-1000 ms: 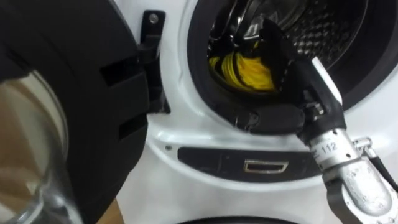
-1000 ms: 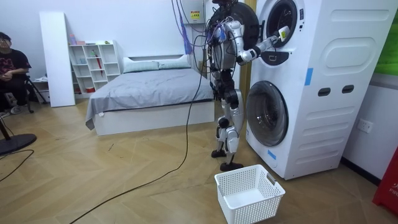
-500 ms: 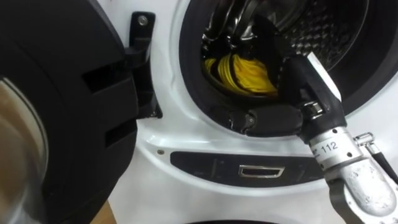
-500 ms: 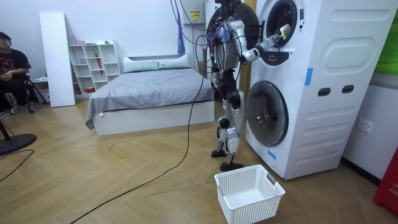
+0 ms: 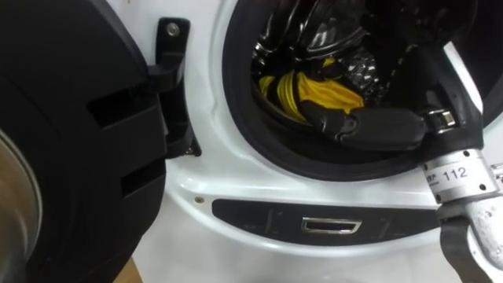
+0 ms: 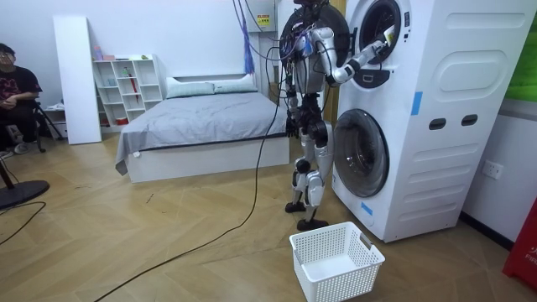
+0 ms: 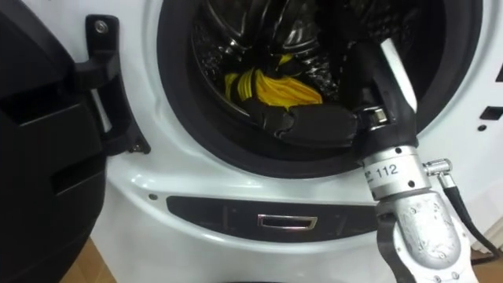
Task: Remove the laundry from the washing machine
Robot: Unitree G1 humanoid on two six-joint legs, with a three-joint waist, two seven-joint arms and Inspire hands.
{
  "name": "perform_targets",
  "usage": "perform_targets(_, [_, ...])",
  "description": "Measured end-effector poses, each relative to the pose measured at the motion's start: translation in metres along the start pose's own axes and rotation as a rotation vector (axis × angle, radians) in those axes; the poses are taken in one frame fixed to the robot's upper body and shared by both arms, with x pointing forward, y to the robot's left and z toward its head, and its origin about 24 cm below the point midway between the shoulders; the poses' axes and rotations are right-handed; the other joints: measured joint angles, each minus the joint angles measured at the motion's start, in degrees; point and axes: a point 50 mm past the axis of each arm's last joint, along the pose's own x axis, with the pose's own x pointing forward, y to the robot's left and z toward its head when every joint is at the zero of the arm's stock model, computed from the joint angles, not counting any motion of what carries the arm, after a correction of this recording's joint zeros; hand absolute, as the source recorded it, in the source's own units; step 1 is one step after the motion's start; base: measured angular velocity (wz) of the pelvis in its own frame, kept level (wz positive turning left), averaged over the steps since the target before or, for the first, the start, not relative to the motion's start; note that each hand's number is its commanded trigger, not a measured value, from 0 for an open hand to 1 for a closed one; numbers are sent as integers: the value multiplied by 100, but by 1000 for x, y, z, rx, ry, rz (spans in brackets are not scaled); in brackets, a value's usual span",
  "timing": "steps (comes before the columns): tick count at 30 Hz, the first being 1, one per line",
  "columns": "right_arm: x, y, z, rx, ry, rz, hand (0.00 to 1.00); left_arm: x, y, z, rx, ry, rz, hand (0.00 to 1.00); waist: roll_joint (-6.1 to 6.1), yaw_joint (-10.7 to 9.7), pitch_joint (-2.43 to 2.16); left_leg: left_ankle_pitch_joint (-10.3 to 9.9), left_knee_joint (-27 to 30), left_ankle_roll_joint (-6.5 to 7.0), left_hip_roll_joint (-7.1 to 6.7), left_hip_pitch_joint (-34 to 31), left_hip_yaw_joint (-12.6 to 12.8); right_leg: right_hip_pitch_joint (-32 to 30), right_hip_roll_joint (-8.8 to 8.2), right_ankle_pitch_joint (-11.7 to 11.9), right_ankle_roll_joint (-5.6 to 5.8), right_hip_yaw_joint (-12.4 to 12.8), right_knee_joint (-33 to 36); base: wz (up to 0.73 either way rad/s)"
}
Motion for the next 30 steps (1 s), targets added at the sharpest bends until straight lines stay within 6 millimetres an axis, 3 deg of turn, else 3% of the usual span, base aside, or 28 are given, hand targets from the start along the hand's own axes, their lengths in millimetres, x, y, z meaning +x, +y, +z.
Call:
perform_targets(18, [-1,-3,-2,-42,17,21,0,0,2,-5,-27,11,11,0,-51,-88,-10,-35,9,21,-8,46,3,107,-1,-30,30,-96,-40,3])
perform_targets(21, [-1,-4,-7,-96,43,82,0,1,3,-4,-27,18,4,0,-112,-36,20,-34,-13,14,11,94,52,95,-8,-52,-2,-103,16,-8])
perform_targets(22, [-1,-4,-9,-123,57,102,0,1,4,-5,-25,27,-5,0,-186,33,11,-31,-19,4,18,97,57,95,-9,-55,-7,-105,20,-5])
perform_targets(24, [3,-8,-15,-162,92,124,0,2,5,-1,-23,27,-11,0,-277,48,34,-20,-19,-14,27,98,54,90,-10,-51,-23,-128,22,0])
perform_targets(26, [10,-14,-22,-201,140,158,0,4,9,6,-22,17,-18,0,-430,89,28,-11,-6,-34,37,82,23,81,-13,-56,-47,-207,18,6])
perform_targets(30, [20,-23,-29,-279,209,201,0,4,9,8,-18,21,-33,0,-531,225,14,-18,15,-50,38,51,-24,77,-9,-56,-59,-255,18,6])
